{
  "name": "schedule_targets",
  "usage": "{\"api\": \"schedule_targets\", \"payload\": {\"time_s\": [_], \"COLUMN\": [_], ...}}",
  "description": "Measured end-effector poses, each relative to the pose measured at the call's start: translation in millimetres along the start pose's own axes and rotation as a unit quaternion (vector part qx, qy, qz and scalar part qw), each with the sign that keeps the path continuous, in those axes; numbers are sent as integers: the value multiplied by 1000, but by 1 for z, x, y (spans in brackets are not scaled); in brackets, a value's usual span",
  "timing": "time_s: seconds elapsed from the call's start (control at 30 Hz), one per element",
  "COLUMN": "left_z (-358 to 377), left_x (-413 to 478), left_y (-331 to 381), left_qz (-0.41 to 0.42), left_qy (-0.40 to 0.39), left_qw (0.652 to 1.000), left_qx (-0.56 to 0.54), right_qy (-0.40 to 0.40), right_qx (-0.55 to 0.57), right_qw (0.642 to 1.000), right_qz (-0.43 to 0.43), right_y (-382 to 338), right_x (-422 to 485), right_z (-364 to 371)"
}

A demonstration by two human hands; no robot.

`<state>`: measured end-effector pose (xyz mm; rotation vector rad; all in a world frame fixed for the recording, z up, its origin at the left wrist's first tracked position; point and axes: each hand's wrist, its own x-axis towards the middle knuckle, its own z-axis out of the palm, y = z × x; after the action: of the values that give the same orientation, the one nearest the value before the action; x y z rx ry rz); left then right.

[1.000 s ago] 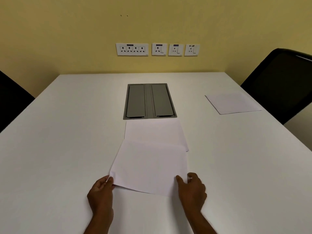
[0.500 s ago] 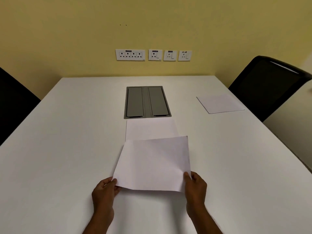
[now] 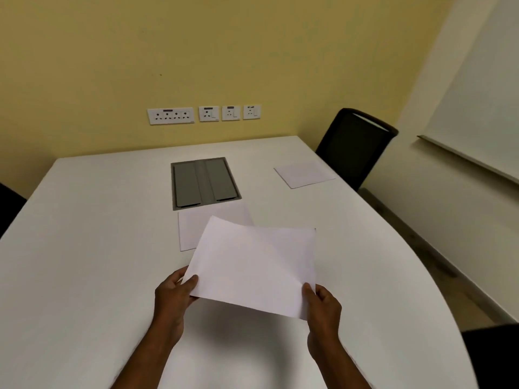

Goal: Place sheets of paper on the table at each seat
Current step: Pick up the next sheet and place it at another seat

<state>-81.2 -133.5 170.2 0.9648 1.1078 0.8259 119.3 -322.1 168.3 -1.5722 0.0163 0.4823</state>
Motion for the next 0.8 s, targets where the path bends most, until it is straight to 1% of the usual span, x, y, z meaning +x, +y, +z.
{"api": "schedule_targets", "payload": {"time_s": [0.17,0.37,0.57,0.67,0.8], "left_z": [35,80,136,160,176], "left_x": [-50,-114,-163,-177,-184], "left_y": [-10,-45,-94,-117,-149], "left_qz": [38,72,98,105,90], "left_qy": [-32,-51,-77,-82,-100], "left_qw": [995,982,963,958,950], "left_qx": [88,165,239,256,283], "right_qy": [53,114,142,144,159], "right_qx": [-5,-27,-95,-123,-147], "right_qw": [998,992,983,980,975], "right_qz": [-24,-44,-60,-63,-40], "right_y": [-5,5,32,46,70], "right_x": [-21,-30,-10,-1,10], "right_z": [-57,-143,-231,-261,-287]}}
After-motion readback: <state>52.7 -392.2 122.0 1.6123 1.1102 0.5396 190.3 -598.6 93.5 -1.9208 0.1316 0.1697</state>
